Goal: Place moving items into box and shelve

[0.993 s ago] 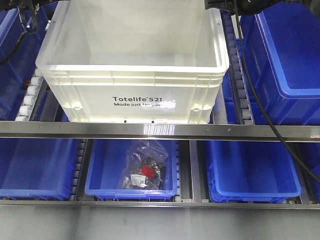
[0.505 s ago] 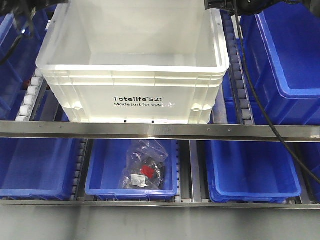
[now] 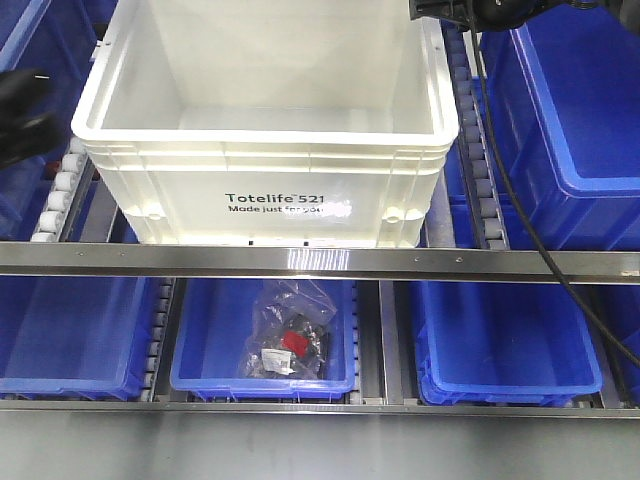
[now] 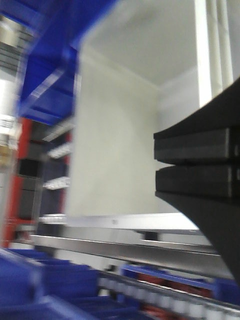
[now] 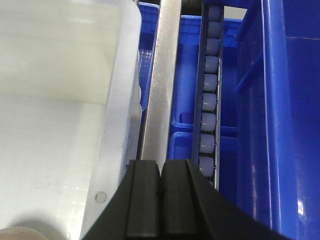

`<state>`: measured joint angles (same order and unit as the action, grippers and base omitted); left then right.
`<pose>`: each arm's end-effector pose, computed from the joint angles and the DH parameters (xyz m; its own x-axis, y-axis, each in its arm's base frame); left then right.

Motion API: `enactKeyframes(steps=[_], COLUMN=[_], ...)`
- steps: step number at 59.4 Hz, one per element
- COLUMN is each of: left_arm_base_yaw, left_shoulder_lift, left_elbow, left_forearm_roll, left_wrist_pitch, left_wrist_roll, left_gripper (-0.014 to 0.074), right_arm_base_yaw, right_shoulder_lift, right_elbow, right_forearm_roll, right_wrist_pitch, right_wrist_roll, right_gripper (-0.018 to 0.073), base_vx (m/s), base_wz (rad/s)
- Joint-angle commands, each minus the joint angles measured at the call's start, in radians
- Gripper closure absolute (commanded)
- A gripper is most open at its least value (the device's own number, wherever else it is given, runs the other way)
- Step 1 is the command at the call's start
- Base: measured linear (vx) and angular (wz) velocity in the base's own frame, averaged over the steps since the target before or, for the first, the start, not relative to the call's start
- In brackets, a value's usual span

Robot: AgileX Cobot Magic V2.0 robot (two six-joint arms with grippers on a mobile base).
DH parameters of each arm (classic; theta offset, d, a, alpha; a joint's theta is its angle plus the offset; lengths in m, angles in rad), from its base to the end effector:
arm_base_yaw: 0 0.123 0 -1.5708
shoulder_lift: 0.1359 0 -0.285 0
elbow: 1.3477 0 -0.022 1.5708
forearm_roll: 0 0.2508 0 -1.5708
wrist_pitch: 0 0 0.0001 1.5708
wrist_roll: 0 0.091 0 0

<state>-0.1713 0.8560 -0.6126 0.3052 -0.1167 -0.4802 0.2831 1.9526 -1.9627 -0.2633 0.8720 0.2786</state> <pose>0.1828 -0.0348 0.3401 -0.0795 -0.1648 -0.9831 0.1938 0.9649 -0.1774 0.4403 0.1092 0.3556 -0.6703 -0.0861 -0.7371 -0.0635 0.9963 -0.0586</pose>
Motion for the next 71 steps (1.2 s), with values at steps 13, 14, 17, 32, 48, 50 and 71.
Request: enactKeyframes(steps=[13, 14, 17, 32, 48, 50, 71], left_arm_base_yaw=[0.003, 0.003, 0.003, 0.003, 0.015, 0.015, 0.018], left_shoulder_lift=[-0.476, -0.496, -0.532, -0.646, -0.772, -0.784, -0.884], left_elbow=[0.315, 0.331, 0.395, 0.634, 0.626, 0.63, 0.631], left_forearm_roll=[-0.018, -0.021, -0.023, -0.022, -0.022, -0.022, -0.021], left_wrist_pitch=[-0.091, -0.091, -0.093, -0.123, 0.076, 0.104, 0.293], left_wrist_roll=[0.14, 0.14, 0.136, 0.134, 0.092, 0.082, 0.086], left_gripper=[0.0603, 0.0603, 0.0603, 0.0603, 0.0603, 0.0603, 0.0603], right_arm_base_yaw=[-0.004, -0.004, -0.004, -0.004, -0.004, -0.004, -0.004], right_shoulder_lift=[-0.062, -0.062, -0.062, -0.062, -0.062, -0.062, -0.062], right_elbow=[-0.035, -0.035, -0.035, -0.035, -0.035, -0.035, -0.035], right_forearm_roll=[-0.02, -0.02, -0.02, -0.019, -0.019, -0.019, -0.019], right_wrist_pitch=[-0.061, -0.061, -0.061, -0.061, -0.062, -0.062, -0.062], right_wrist_roll=[-0.003, -0.003, -0.003, -0.003, -0.003, -0.003, -0.003], right_gripper=[0.0567, 0.0567, 0.0567, 0.0568, 0.0568, 0.0568, 0.0568], base_vx=[0.0, 0.0, 0.0, 0.0, 0.0, 0.0, 0.0], base_wz=[0.0, 0.0, 0.0, 0.0, 0.0, 0.0, 0.0])
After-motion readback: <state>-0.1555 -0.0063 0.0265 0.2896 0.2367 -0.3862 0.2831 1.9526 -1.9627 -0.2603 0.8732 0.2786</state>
